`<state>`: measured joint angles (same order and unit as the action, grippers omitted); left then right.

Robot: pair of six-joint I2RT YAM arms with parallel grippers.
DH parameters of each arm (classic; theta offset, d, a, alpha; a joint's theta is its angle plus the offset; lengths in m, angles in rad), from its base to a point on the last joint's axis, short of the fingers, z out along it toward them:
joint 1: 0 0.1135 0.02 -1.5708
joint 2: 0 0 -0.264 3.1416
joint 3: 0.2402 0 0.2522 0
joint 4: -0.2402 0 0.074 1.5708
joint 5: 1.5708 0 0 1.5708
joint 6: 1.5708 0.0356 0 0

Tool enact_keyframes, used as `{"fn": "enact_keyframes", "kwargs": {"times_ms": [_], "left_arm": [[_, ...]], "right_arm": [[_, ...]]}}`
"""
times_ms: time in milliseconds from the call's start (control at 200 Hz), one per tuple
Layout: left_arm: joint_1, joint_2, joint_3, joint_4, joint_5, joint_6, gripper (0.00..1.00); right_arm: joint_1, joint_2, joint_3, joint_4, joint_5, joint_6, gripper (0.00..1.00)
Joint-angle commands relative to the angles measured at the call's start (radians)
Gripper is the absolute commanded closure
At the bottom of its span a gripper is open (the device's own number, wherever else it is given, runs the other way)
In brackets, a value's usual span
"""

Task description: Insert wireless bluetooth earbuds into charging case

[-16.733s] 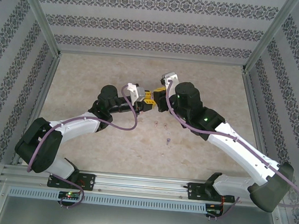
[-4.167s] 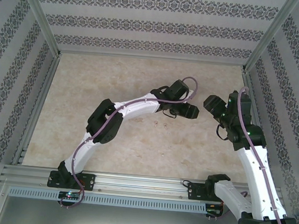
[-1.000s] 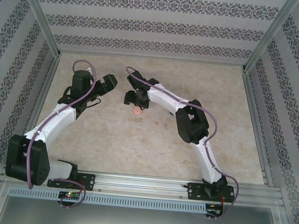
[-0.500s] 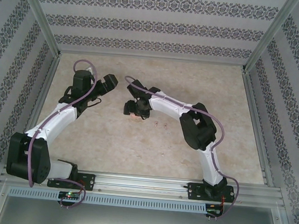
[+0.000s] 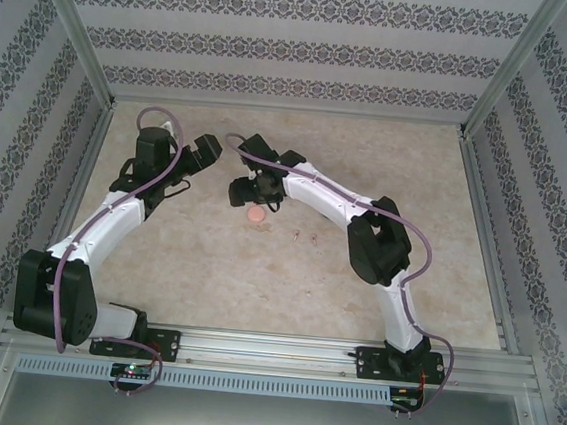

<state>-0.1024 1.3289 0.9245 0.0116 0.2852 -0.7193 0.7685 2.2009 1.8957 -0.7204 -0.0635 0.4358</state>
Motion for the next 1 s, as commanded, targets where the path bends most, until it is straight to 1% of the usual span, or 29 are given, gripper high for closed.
{"fn": "enact_keyframes", "kwargs": {"times_ms": [0, 95, 240, 500, 639, 999], "left_arm": [[0.018, -0.01, 0.037, -0.005, 0.01, 0.027, 0.01], [0.02, -0.007, 0.043, -0.005, 0.012, 0.029, 0.01], [0.021, 0.004, 0.051, 0.0, 0.018, 0.024, 0.01], [0.021, 0.013, 0.04, 0.046, 0.05, -0.004, 0.01], [0.029, 0.011, 0.041, 0.036, 0.06, -0.007, 0.01], [0.042, -0.021, 0.036, 0.023, 0.051, 0.002, 0.01]], "right_arm": [[0.003, 0.056, 0.059, -0.106, 0.044, -0.224, 0.23], [0.007, 0.077, 0.086, -0.14, 0.059, -0.295, 0.23], [0.012, 0.107, 0.116, -0.182, 0.076, -0.347, 0.23], [0.031, 0.165, 0.147, -0.206, 0.075, -0.365, 0.22], [0.033, 0.196, 0.164, -0.213, 0.079, -0.367, 0.22], [0.026, 0.235, 0.167, -0.227, 0.082, -0.377, 0.32]]}}
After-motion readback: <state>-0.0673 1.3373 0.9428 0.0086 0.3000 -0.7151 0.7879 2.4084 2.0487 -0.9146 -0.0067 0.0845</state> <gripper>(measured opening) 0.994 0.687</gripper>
